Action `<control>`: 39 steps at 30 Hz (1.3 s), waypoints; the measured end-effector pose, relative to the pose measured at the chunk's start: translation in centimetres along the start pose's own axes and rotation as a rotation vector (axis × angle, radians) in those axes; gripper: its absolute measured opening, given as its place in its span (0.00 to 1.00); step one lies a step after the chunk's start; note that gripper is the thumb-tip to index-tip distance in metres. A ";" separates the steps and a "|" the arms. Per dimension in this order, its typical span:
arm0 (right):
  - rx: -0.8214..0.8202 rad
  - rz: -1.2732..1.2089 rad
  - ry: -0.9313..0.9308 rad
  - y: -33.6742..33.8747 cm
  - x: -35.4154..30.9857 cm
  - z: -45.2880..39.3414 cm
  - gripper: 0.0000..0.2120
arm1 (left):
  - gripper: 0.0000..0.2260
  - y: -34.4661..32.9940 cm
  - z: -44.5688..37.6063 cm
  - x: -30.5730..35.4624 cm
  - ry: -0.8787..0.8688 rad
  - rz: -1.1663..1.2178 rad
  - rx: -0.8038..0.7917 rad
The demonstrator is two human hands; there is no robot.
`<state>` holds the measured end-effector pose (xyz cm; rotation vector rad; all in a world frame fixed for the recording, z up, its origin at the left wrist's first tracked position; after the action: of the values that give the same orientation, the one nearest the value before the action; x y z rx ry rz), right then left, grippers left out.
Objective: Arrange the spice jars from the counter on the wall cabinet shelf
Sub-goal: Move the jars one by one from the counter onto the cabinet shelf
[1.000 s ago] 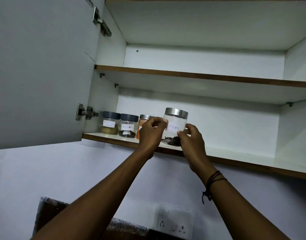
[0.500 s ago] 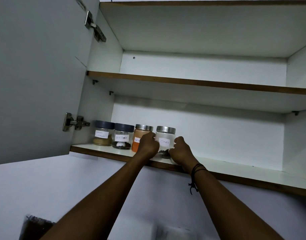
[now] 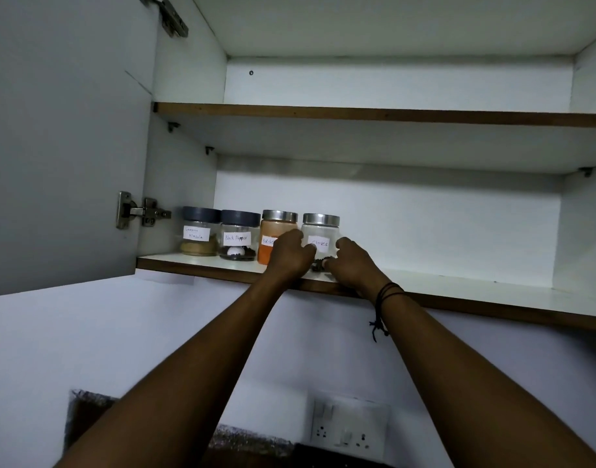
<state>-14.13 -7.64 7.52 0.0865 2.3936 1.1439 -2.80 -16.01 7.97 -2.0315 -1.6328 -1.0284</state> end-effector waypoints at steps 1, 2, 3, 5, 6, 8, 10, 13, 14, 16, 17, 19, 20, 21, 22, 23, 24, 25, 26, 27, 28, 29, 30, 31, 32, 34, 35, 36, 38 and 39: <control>0.037 0.028 0.014 0.5 -0.2 0.4 0.09 | 0.07 0.2 0.6 0.5 -0.035 -0.012 0.018; 0.081 0.043 0.032 1.0 -0.5 0.9 0.09 | 0.08 0.4 1.2 1.2 -0.078 -0.013 0.037; 0.129 0.038 0.047 1.5 -0.7 1.6 0.10 | 0.09 0.6 2.0 1.8 -0.121 0.005 0.049; 0.232 -0.052 0.060 2.3 -0.9 3.8 0.11 | 0.11 0.9 4.4 2.7 -0.189 0.098 0.061; 0.290 -0.110 0.074 2.7 -0.9 5.1 0.11 | 0.11 1.0 5.7 3.1 -0.215 0.149 0.067; 0.376 -0.161 0.136 3.0 -1.2 8.5 0.11 | 0.12 0.9 8.8 3.7 -0.254 0.215 0.058; 0.373 -0.168 0.215 2.1 -1.3 11.8 0.10 | 0.12 0.2 11.7 3.8 -0.265 0.269 0.010; 0.303 -0.166 0.198 -0.2 0.3 15.8 0.11 | 0.11 -1.3 15.9 2.5 -0.197 0.309 -0.050; 0.288 -0.155 0.171 -0.9 1.0 16.9 0.12 | 0.11 -1.9 17.1 1.8 -0.163 0.314 -0.066; 0.244 -0.134 0.112 -2.3 2.7 19.2 0.13 | 0.12 -3.0 19.6 0.2 -0.097 0.321 -0.106; 0.218 -0.130 0.085 -3.0 3.5 20.3 0.14 | 0.13 -3.4 20.8 -0.6 -0.067 0.328 -0.128; 0.165 -0.125 0.025 -4.9 5.4 23.2 0.14 | 0.13 -4.6 23.8 -2.6 0.007 0.347 -0.182; 0.137 -0.122 -0.003 -6.0 6.3 24.9 0.15 | 0.12 -5.2 25.6 -3.7 0.041 0.355 -0.214; 0.100 -0.126 -0.034 -7.4 7.4 26.9 0.15 | 0.12 -5.7 27.7 -4.9 0.069 0.357 -0.255; 0.062 -0.132 -0.059 -8.7 8.3 28.7 0.15 | 0.11 -6.3 29.7 -6.1 0.085 0.345 -0.301; 0.017 -0.136 -0.088 -10.4 9.5 31.0 0.15 | 0.11 -7.1 32.3 -7.7 0.114 0.321 -0.359; -0.023 -0.134 -0.115 -12.2 10.7 33.4 0.15 | 0.12 -7.9 34.9 -9.3 0.144 0.293 -0.411; -0.063 -0.123 -0.141 -14.0 11.8 35.4 0.15 | 0.12 -8.4 37.2 -10.9 0.167 0.269 -0.449; -0.115 -0.105 -0.181 -15.9 13.0 37.7 0.15 | 0.11 -9.0 39.6 -12.6 0.194 0.248 -0.486; -0.170 -0.087 -0.229 -17.7 14.0 39.8 0.15 | 0.11 -9.6 42.0 -14.2 0.218 0.229 -0.530; -0.224 -0.072 -0.274 -19.5 15.0 42.1 0.15 | 0.11 -10.3 44.5 -15.7 0.243 0.200 -0.585; -0.267 -0.064 -0.308 -21.1 15.8 44.2 0.15 | 0.11 -10.9 46.9 -17.2 0.271 0.169 -0.637; -0.296 -0.059 -0.333 -22.5 16.5 46.3 0.15 | 0.11 -11.3 49.2 -18.7 0.302 0.138 -0.684; -0.316 -0.056 -0.351 -23.6 17.0 48.3 0.15 | 0.10 -11.6 51.5 -19.9 0.330 0.115 -0.726; -0.334 -0.057 -0.363 -24.5 17.3 50.0 0.16 | 0.10 -11.7 53.2 -20.8 0.348 0.105 -0.763; -0.390 -0.052 -0.392 -25.9 18.0 52.5 0.15 | 0.11 -11.9 55.8 -21.8 0.370 0.100 -0.833; -0.424 -0.038 -0.401 -26.5 18.1 53.2 0.13 | 0.12 -12.0 56.5 -22.1 0.373 0.092 -0.852; -0.454 -0.016 -0.406 -27.0 18.2 53.7 0.12 | 0.12 -11.9 57.0 -22.3 0.379 0.074 -0.861; -0.492 0.052 -0.408 -27.3 18.3 54.3 0.12 | 0.10 -12.0 57.8 -23.0 0.411 0.050 -0.857; -0.515 0.107 -0.402 -27.3 18.3 54.8 0.13 | 0.10 -12.1 58.5 -23.4 0.431 0.057 -0.855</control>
<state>-1.73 18.64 -49.36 0.2484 1.7124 1.5865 2.88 9.52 -50.61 -2.0433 -0.9704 -2.2229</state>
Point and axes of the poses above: each hand's wrist, its own z-axis away from the middle knuckle, its own y-axis out of the back of the hand, x = y × z, the point moved 8 cm from there along -z, towards the middle knuckle, and after that the axes turned 14 degrees about z, right-handed, at the moved point
